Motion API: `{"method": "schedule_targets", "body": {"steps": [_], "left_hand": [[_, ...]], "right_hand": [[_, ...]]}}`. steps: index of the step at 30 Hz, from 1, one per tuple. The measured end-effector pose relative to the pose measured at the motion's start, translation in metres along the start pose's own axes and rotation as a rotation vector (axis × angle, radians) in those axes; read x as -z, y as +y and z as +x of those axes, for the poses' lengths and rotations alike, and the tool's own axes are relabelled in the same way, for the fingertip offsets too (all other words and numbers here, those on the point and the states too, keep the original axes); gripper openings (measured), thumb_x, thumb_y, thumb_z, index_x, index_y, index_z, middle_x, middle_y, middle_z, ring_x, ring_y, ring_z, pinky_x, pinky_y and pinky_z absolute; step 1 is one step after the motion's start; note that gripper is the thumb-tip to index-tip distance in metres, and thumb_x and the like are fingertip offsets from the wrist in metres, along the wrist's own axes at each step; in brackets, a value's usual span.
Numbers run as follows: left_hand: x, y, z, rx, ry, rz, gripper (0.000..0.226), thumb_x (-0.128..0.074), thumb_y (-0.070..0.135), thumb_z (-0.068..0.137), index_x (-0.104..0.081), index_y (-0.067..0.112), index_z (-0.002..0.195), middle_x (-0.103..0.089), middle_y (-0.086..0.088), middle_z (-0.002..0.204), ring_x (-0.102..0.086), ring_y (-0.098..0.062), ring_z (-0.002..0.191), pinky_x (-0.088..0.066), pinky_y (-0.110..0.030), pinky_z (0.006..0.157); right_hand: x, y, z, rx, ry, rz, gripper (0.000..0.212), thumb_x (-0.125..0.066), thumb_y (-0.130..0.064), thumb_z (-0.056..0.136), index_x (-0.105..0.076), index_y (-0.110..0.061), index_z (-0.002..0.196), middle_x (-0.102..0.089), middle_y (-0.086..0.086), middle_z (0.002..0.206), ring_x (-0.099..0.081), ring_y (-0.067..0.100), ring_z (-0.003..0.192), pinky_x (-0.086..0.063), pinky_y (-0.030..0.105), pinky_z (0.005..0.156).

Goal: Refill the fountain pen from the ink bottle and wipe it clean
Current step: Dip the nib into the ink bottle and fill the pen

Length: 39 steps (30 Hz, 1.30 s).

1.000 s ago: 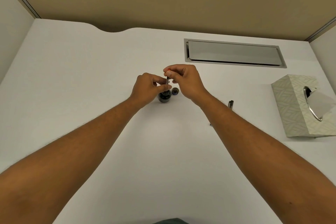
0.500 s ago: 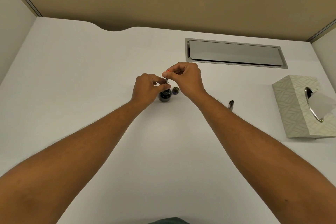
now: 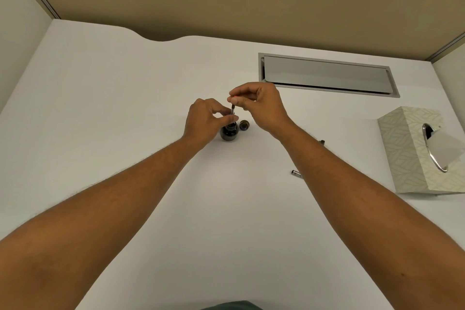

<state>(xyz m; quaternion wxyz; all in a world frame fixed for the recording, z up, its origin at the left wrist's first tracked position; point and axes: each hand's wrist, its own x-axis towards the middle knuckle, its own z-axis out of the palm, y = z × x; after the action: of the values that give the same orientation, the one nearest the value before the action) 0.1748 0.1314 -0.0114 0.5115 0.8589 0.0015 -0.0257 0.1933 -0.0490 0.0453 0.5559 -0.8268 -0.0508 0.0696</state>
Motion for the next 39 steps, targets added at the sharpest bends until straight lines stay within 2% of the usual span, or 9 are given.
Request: {"method": "schedule_targets", "body": {"steps": [7,13,18,21,24,26,31,34,39], "left_hand": [[-0.002,-0.003,-0.001,-0.002,0.01,0.017,0.019,-0.09,0.04,0.079,-0.084,0.025,0.09,-0.076,0.01,0.094,-0.062,-0.019,0.109,-0.044,-0.031,0.082],[-0.004,-0.006,-0.001,-0.011,0.011,0.012,0.019,-0.09,0.038,0.079,-0.085,0.024,0.09,-0.076,0.009,0.093,-0.063,-0.021,0.108,-0.048,-0.036,0.085],[-0.005,-0.007,-0.001,-0.018,0.015,-0.008,0.016,-0.089,0.036,0.081,-0.085,0.024,0.091,-0.075,0.011,0.091,-0.063,-0.022,0.108,-0.047,-0.034,0.087],[-0.006,-0.009,0.0,-0.024,0.03,-0.008,0.018,-0.089,0.039,0.08,-0.085,0.025,0.09,-0.074,0.013,0.09,-0.064,-0.022,0.106,-0.045,-0.03,0.083],[-0.006,-0.008,0.001,-0.023,0.036,-0.013,0.019,-0.09,0.037,0.079,-0.085,0.023,0.09,-0.075,0.011,0.091,-0.064,-0.019,0.104,-0.043,-0.024,0.08],[-0.007,-0.01,0.0,-0.02,0.031,-0.014,0.018,-0.09,0.039,0.079,-0.085,0.025,0.089,-0.074,0.013,0.089,-0.064,-0.021,0.105,-0.044,-0.029,0.082],[-0.008,-0.013,-0.002,-0.015,0.032,-0.018,0.019,-0.09,0.039,0.079,-0.086,0.024,0.09,-0.074,0.012,0.089,-0.065,-0.023,0.104,-0.046,-0.034,0.084],[-0.008,-0.014,-0.002,-0.008,0.037,-0.031,0.02,-0.09,0.039,0.079,-0.086,0.023,0.09,-0.075,0.01,0.09,-0.065,-0.022,0.104,-0.047,-0.034,0.085],[-0.01,-0.013,-0.003,0.011,0.039,-0.05,0.018,-0.09,0.037,0.078,-0.086,0.022,0.089,-0.077,0.007,0.093,-0.066,-0.02,0.103,-0.047,-0.032,0.085]], "right_hand": [[-0.011,-0.003,-0.002,-0.032,0.151,-0.076,0.022,-0.096,-0.021,0.074,-0.078,-0.011,0.083,-0.079,0.003,0.08,-0.075,0.02,0.078,-0.062,0.03,0.076],[-0.007,-0.002,-0.003,-0.05,0.124,-0.094,0.024,-0.094,-0.02,0.076,-0.076,-0.015,0.092,-0.08,-0.001,0.082,-0.075,0.006,0.077,-0.061,0.027,0.078],[-0.001,-0.005,-0.005,-0.062,0.04,-0.029,0.033,-0.082,-0.006,0.088,-0.07,-0.014,0.117,-0.084,0.002,0.09,-0.08,0.012,0.093,-0.06,0.037,0.098],[-0.001,-0.008,-0.004,-0.05,0.0,-0.009,0.039,-0.079,-0.008,0.092,-0.067,-0.016,0.128,-0.084,0.0,0.1,-0.079,0.011,0.1,-0.059,0.035,0.101],[-0.005,-0.01,-0.005,-0.06,0.066,-0.07,0.043,-0.089,-0.02,0.083,-0.07,-0.018,0.121,-0.082,-0.002,0.094,-0.078,0.014,0.09,-0.061,0.03,0.09],[-0.007,-0.01,-0.005,-0.057,0.1,-0.093,0.04,-0.091,-0.022,0.08,-0.071,-0.017,0.114,-0.081,-0.002,0.084,-0.078,0.012,0.084,-0.061,0.03,0.086],[-0.005,-0.009,-0.007,-0.047,0.045,-0.08,0.035,-0.085,-0.01,0.086,-0.069,-0.017,0.115,-0.083,-0.003,0.084,-0.08,0.009,0.088,-0.062,0.04,0.095],[-0.004,-0.01,-0.006,-0.04,-0.012,-0.069,0.037,-0.08,-0.007,0.091,-0.066,-0.018,0.123,-0.084,-0.003,0.094,-0.079,0.01,0.095,-0.06,0.035,0.098],[-0.008,-0.012,-0.007,-0.044,0.073,-0.168,0.041,-0.092,-0.02,0.08,-0.07,-0.019,0.115,-0.079,-0.003,0.086,-0.072,-0.002,0.075,-0.06,0.019,0.071]]}}
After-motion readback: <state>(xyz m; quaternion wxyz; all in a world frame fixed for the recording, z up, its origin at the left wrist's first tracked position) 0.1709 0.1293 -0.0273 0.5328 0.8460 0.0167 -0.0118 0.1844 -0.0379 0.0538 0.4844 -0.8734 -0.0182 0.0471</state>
